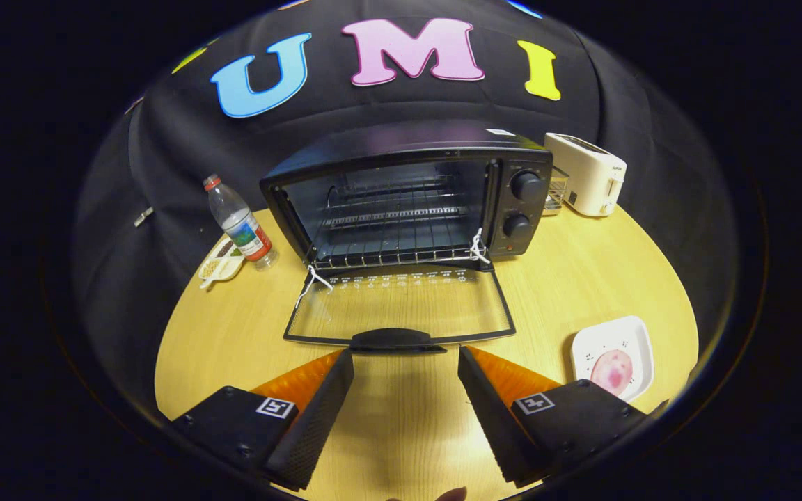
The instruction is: Open the toaster oven, put the food inside, and close the toaster oven door.
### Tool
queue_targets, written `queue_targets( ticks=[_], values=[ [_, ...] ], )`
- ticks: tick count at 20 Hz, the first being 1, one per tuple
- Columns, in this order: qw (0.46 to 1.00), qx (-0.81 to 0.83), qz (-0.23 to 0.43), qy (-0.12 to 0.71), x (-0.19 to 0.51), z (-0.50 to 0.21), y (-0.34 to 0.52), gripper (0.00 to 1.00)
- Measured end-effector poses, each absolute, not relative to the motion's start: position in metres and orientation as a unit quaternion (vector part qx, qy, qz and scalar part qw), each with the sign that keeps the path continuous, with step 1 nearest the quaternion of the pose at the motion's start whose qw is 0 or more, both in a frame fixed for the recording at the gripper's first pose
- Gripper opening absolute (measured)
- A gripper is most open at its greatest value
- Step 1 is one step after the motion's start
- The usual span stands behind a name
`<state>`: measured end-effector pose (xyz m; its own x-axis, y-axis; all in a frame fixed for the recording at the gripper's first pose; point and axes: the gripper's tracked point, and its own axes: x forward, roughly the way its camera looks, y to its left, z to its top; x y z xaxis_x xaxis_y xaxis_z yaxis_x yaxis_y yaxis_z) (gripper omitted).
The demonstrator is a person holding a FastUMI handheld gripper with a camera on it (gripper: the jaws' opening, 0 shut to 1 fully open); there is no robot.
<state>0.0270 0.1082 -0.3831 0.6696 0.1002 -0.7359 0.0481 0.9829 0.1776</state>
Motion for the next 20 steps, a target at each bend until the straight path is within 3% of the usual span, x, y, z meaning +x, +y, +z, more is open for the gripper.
queue_targets(
  ticks=[4,9,15,20],
  values=[
    [0.901,0.105,0.034,0.42,0.018,-0.353,0.063,0.98],
    [0.849,0.085,0.039,0.52,-0.03,-0.347,-0.033,0.98],
    [0.8,0.087,0.018,0.593,-0.046,-0.379,-0.142,0.99],
    [0.766,0.101,0.022,0.635,-0.037,-0.429,-0.186,0.99]
  ],
)
